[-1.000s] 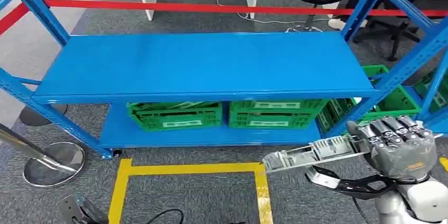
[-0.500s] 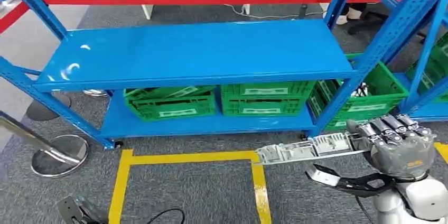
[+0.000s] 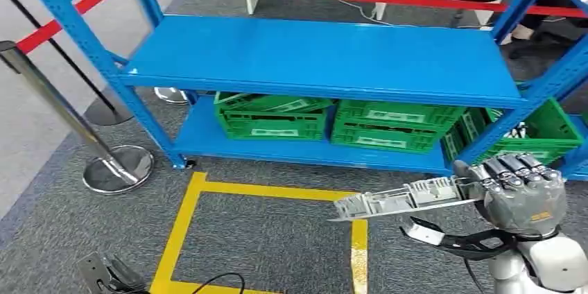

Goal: Take the parts from the cabinet and place them on the table.

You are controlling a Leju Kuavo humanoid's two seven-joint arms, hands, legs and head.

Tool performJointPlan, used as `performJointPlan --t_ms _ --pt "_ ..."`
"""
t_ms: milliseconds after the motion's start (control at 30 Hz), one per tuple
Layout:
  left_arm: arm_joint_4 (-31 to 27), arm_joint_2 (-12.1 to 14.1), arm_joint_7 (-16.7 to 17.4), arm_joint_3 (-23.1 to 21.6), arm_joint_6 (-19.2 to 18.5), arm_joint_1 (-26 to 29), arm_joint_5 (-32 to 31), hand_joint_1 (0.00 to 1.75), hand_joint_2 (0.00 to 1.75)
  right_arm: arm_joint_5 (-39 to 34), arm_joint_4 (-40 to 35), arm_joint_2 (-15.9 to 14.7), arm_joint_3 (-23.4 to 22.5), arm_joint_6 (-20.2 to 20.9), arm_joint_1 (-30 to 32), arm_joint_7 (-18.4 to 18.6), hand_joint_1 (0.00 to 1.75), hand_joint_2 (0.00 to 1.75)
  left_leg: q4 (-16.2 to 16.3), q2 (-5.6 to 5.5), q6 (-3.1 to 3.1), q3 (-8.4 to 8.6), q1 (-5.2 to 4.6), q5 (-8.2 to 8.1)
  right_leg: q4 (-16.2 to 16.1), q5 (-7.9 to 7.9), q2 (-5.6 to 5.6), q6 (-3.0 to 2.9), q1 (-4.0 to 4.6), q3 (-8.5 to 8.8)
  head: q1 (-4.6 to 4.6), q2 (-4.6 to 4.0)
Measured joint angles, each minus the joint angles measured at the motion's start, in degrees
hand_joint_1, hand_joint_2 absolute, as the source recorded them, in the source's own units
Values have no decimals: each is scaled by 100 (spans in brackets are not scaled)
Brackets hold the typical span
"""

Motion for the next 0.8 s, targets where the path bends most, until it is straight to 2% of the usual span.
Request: performJointPlan --t_ms 33,67,100,133,167,200,267,300,333,367,400,433,467,500,533,567,600,633,667,700,733,767,800 --pt "0 2 7 -15 18 7 18 0 0 -4 13 2 -2 0 5 0 175 175 31 -62 -4 -53 -4 20 32 53 3 -9 5 24 2 0" --pt "0 10 5 -51 9 43 16 0 0 17 22 2 -2 0 13 6 175 175 72 -129 -6 -98 -5 25 -174 203 8 -21 9 180 0 0" --pt "2 37 -75 -114 -70 156 -9 0 0 39 -11 4 -18 0 75 9 175 175 117 -202 -8 -130 -5 24 -652 440 29 -38 8 488 4 0" --pt "18 81 -213 -155 -180 299 -9 0 0 17 -92 4 -53 0 199 -13 175 175 156 -261 -16 -141 -5 17 -1101 616 101 -56 1 771 2 0" --pt "117 234 -525 -179 -423 508 52 0 0 -108 -288 4 -131 -4 428 -115 175 175 195 -328 -44 -162 4 -1 -1457 525 394 -90 -19 994 0 0" --pt "221 399 -720 -177 -615 655 145 0 0 -248 -400 4 -206 -4 593 -182 175 175 284 -376 -69 -224 -30 -16 -1577 530 556 -76 -41 1074 2 0" --pt "358 670 -841 -162 -800 909 188 0 0 -339 -479 4 -304 -2 692 -205 175 175 298 -432 -124 -295 25 15 -1534 510 497 -98 -3 1030 4 0" --pt "407 713 -861 -157 -741 987 140 0 0 -282 -534 4 -352 -2 769 -210 175 175 293 -514 -170 -313 43 46 -1537 523 426 -117 7 1032 2 0" --pt "422 781 -885 -151 -613 1002 89 0 0 -240 -597 9 -380 -4 855 -210 175 175 307 -619 -178 -326 3 38 -1588 546 302 -159 -81 1039 5 0" --pt "466 743 -898 -155 -509 1010 41 0 0 -216 -660 28 -402 -4 908 -212 175 175 400 -406 -232 -371 -29 -76 -1590 554 210 -171 -72 1065 -20 0" --pt "490 748 -918 -157 -441 1005 24 0 0 -225 -702 35 -428 -2 960 -212 175 175 694 -199 -293 -494 -7 -284 -1591 552 102 -206 -81 1067 -105 0" --pt "525 723 -916 -162 -404 1008 2 0 0 -245 -730 42 -437 -4 990 -212 175 175 1105 -82 -342 -668 38 -500 -1590 552 21 -206 -75 1060 -118 0" --pt "546 737 -911 -159 -398 1025 -2 0 0 -282 -747 42 -446 -2 1027 -214 175 175 1568 -29 -377 -857 82 -704 -1589 552 -73 -207 -66 1057 -114 0" --pt "575 728 -892 -162 -398 1037 -7 0 0 -311 -756 42 -459 -4 1054 -214 175 175 1917 -4 -406 -995 117 -822 -1588 552 -154 -207 -66 1054 -114 0" --pt "610 739 -850 -162 -398 1056 -15 0 0 -332 -774 42 -465 -2 1077 -214 175 175 2009 5 -429 -1012 150 -791 -1587 551 -228 -207 -66 1058 -114 0" --pt "632 789 -791 -162 -396 1070 -15 0 0 -356 -805 42 -463 -2 1104 -214 175 175 1817 16 -446 -895 176 -620 -1587 550 -300 -205 -67 1059 -114 0" --pt "647 829 -763 -162 -393 1075 -22 0 0 -372 -840 42 -466 -4 1121 -214 175 175 1426 40 -447 -690 185 -397 -1587 549 -354 -204 -68 1065 -118 0" --pt "662 869 -741 -159 -391 1076 -30 0 0 -385 -876 42 -468 -4 1127 -214 175 175 889 110 -431 -415 184 -143 -1588 545 -415 -197 -73 1076 -118 0" --pt "669 896 -700 -160 -395 1074 -65 0 0 -382 -903 44 -470 -4 1128 -214 175 175 435 289 -395 -187 166 19 -1589 537 -458 -181 -70 1086 -120 0" --pt "678 931 -669 -159 -415 1066 -92 0 0 -376 -922 50 -472 -2 1146 -214 175 175 307 533 -370 -113 84 -74 -1580 527 -511 -156 -37 1078 -118 0" --pt "686 957 -652 -162 -443 1054 -133 0 0 -372 -938 50 -476 -2 1177 -214 175 175 241 500 -315 -139 67 -81 -1575 531 -545 -99 -31 1055 -118 0" --pt "697 990 -623 -166 -452 1065 -164 0 0 -365 -942 50 -476 -4 1194 -214 175 175 253 450 -305 -171 61 -75 -1578 527 -633 -74 -28 1061 -96 0" --pt "708 1008 -603 -168 -455 1086 -182 0 0 -367 -953 50 -476 -4 1193 -214 175 175 257 381 -289 -190 50 -74 -1598 533 -696 -46 -31 1082 -114 0"
